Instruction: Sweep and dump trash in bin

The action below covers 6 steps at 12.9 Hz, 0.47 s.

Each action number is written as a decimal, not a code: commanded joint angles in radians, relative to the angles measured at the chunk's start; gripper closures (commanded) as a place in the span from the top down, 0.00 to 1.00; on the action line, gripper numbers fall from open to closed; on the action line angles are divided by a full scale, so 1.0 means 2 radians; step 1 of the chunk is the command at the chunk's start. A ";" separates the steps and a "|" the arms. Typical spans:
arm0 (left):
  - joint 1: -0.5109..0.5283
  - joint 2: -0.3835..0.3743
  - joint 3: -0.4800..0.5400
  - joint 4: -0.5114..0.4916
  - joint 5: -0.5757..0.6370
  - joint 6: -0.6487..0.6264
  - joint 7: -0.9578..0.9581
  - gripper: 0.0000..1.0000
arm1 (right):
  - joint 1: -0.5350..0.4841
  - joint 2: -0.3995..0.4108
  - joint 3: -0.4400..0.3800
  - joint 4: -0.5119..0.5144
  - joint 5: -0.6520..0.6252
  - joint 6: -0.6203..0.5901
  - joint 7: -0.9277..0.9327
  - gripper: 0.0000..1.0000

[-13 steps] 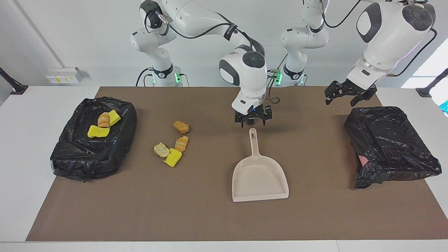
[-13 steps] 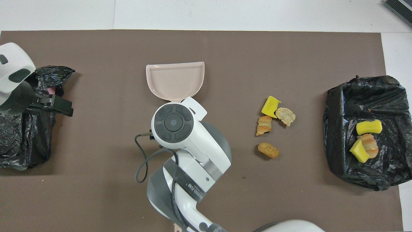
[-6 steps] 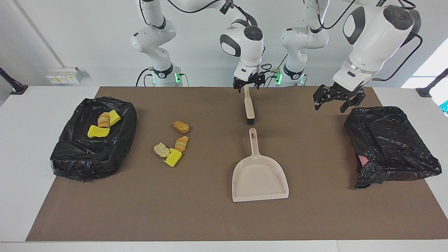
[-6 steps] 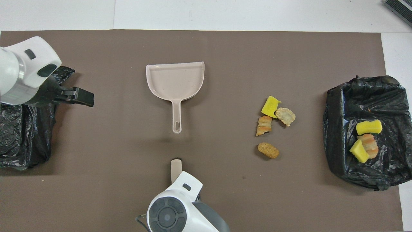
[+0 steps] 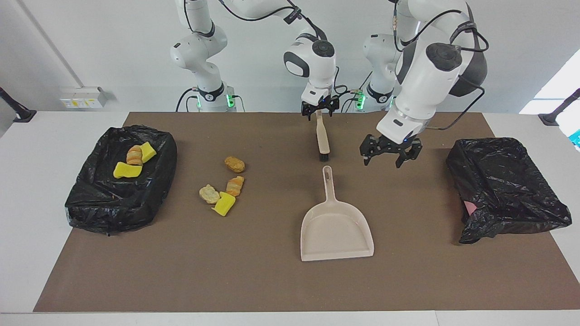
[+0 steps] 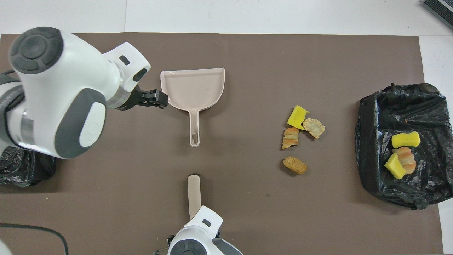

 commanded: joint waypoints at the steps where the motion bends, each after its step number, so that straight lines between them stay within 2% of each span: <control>1: -0.037 0.046 0.007 -0.003 0.031 0.069 -0.058 1.00 | 0.009 -0.027 0.001 -0.033 0.012 0.005 0.008 0.63; 2: -0.041 0.060 0.007 -0.005 0.032 0.085 -0.070 1.00 | 0.010 -0.032 0.001 -0.040 0.013 0.005 0.008 0.56; 3: -0.050 0.069 0.006 -0.008 0.032 0.091 -0.071 1.00 | 0.011 -0.032 0.001 -0.040 0.013 0.005 0.009 0.41; 5: -0.060 0.072 0.006 -0.051 0.031 0.135 -0.072 1.00 | 0.011 -0.032 0.001 -0.039 0.034 0.006 0.010 0.09; 6: -0.063 0.071 0.006 -0.067 0.032 0.151 -0.083 1.00 | 0.007 -0.027 0.000 -0.035 0.036 0.005 0.004 0.00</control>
